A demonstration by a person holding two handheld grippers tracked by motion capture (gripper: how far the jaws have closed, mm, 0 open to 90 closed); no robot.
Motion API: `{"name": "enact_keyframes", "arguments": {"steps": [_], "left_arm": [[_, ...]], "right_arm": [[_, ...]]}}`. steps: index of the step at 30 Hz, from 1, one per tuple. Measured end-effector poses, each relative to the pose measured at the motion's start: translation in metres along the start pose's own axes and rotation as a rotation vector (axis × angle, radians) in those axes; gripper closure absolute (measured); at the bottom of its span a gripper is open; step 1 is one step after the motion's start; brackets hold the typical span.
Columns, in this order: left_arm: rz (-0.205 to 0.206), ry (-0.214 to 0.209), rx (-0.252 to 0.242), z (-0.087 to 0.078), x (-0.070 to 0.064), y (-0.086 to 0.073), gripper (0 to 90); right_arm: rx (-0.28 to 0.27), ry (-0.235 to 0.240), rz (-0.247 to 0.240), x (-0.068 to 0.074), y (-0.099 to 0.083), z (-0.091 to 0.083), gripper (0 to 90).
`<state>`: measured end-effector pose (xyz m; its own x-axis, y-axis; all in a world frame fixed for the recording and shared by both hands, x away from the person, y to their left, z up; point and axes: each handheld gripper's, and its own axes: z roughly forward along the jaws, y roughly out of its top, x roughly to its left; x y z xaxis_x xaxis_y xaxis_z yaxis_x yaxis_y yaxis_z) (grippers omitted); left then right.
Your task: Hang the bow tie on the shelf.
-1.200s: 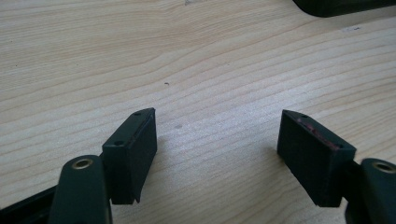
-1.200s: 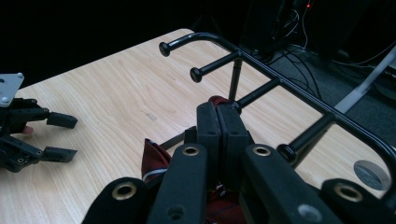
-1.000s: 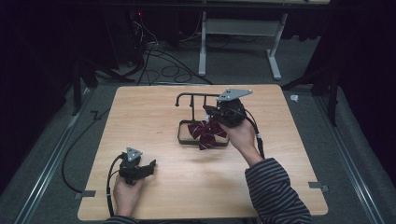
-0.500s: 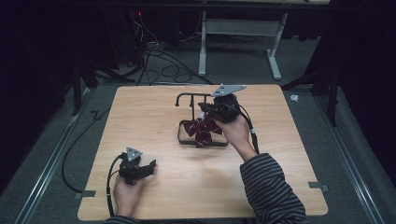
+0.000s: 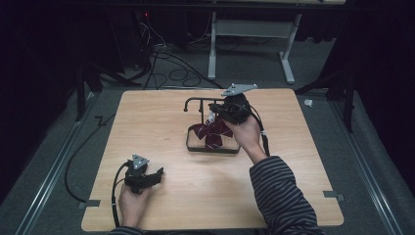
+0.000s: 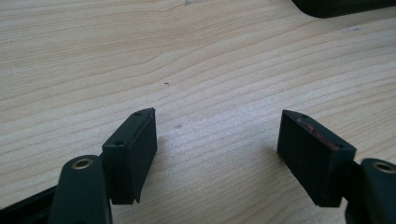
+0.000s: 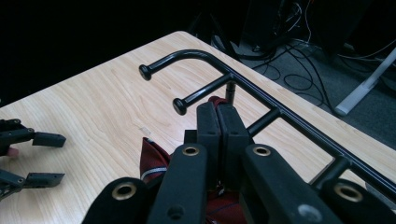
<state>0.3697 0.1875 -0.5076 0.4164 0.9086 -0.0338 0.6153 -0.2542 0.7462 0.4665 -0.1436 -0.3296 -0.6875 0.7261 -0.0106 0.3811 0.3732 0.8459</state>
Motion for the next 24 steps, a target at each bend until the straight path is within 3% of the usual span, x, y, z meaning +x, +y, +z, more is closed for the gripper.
{"name": "enact_keyframes", "arguments": {"steps": [18, 24], "left_arm": [[0.004, 0.001, 0.003, 0.000, 0.000, 0.000, 29.0], [0.001, 0.001, 0.000, 0.000, 0.000, 0.000, 29.0]], "right_arm": [[0.000, -0.034, 0.045, -0.015, -0.004, 0.001, 90.0], [0.003, -0.043, 0.040, -0.015, -0.004, 0.001, 90.0]]}}
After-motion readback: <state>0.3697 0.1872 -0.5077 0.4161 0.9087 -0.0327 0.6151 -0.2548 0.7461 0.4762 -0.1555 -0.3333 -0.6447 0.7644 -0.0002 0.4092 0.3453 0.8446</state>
